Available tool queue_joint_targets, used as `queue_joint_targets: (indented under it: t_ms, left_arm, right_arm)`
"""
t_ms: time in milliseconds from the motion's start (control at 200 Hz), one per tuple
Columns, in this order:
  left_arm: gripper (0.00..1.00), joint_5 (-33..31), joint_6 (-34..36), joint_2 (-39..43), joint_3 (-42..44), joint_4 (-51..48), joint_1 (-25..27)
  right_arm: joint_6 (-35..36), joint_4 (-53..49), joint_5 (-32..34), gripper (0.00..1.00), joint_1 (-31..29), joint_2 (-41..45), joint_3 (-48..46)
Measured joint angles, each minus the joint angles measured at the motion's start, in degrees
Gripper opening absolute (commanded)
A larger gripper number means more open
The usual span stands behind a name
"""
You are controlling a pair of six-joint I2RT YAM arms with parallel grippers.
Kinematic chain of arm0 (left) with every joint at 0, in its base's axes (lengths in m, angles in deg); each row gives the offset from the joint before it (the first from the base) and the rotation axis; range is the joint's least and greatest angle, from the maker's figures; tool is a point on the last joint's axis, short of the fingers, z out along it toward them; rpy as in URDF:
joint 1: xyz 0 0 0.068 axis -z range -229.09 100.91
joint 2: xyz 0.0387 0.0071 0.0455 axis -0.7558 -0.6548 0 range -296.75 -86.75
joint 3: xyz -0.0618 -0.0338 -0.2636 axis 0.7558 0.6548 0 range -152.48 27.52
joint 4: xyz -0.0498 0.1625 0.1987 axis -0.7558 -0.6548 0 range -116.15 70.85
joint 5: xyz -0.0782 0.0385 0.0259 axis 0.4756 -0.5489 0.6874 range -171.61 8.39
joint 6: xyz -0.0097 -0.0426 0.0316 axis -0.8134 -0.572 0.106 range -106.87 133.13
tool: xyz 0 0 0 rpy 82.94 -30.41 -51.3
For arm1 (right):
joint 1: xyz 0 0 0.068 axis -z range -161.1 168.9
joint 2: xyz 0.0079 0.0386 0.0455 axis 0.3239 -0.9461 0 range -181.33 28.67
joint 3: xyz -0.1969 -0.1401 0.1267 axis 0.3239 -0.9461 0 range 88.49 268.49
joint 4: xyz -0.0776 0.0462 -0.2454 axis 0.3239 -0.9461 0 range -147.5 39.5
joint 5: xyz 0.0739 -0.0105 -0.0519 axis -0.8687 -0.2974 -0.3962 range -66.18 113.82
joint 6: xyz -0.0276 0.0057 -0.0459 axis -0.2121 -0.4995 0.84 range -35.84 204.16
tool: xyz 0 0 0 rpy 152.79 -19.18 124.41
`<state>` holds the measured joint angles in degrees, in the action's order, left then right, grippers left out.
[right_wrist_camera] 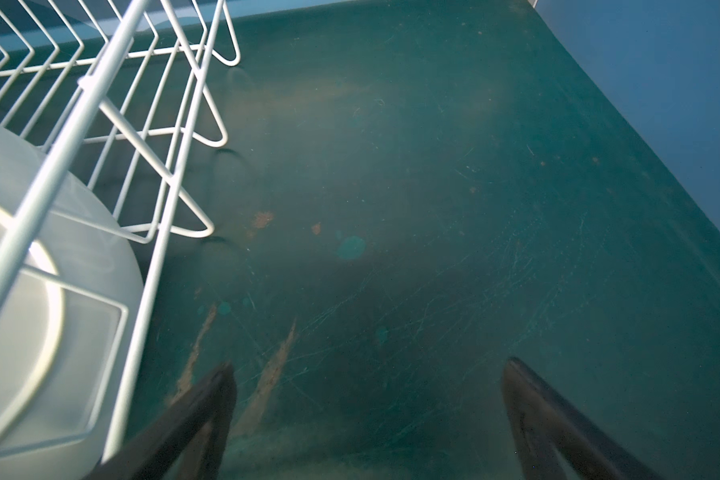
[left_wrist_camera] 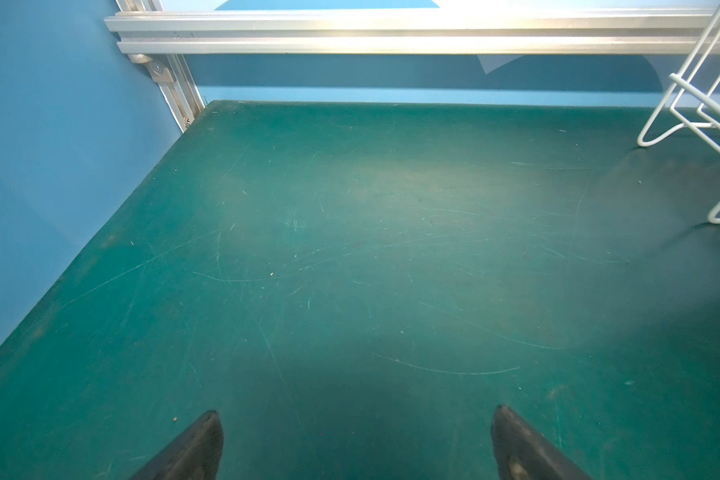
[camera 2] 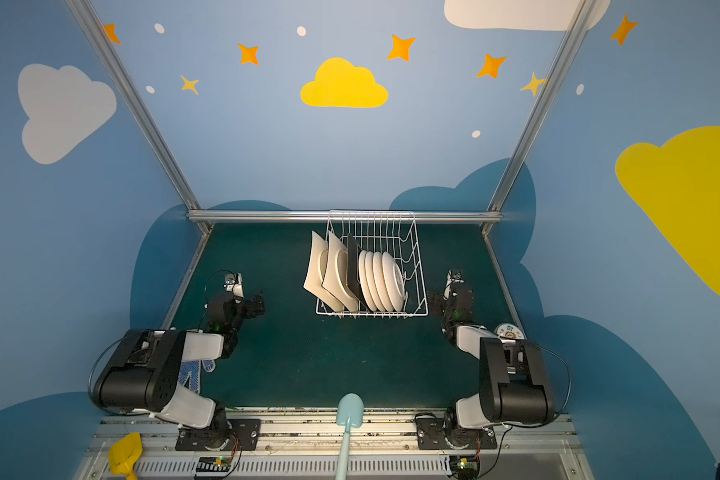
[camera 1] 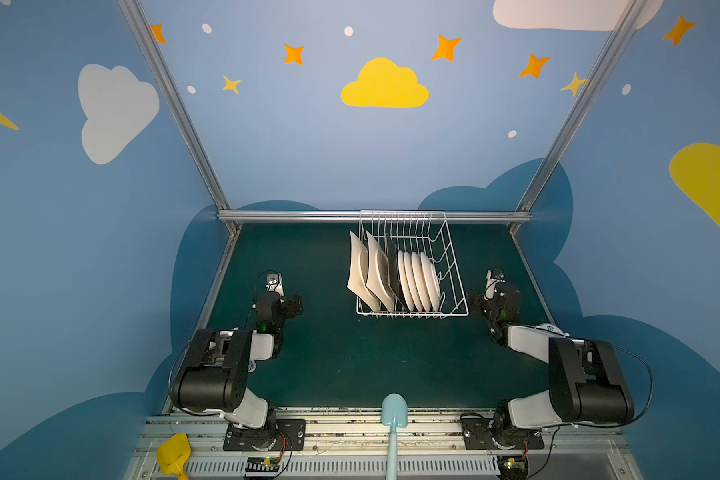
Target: Unload the plates from the dish rack
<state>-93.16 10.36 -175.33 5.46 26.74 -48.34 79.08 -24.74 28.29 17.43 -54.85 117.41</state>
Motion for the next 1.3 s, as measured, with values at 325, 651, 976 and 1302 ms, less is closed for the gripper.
queue_joint_targets:
  t_ms: [325, 651, 976, 1302]
  left_arm:
    - [1.0, 1.86, 0.98, 4.74, -3.13, -8.04, 0.0]
    - [1.0, 4.2, 1.05, 20.28, -10.64, -23.3, 0.0]
    - [1.0, 11.82, -1.79, 25.53, -28.09, -46.51, 0.04]
    - [1.0, 24.02, -5.2, 21.7, -44.63, -65.96, 3.56]
  right_arm:
    - [0.26, -4.42, 0.7, 0.99, -0.02, 3.04, 0.92]
    - [-1.03, -13.92, 2.34, 0.99, -0.87, 18.43, 3.21]
    - [-0.37, -20.15, -2.82, 0.99, -0.87, 30.71, 6.32]
    - [-0.07, -33.92, -14.21, 0.99, -0.87, 32.15, 19.58]
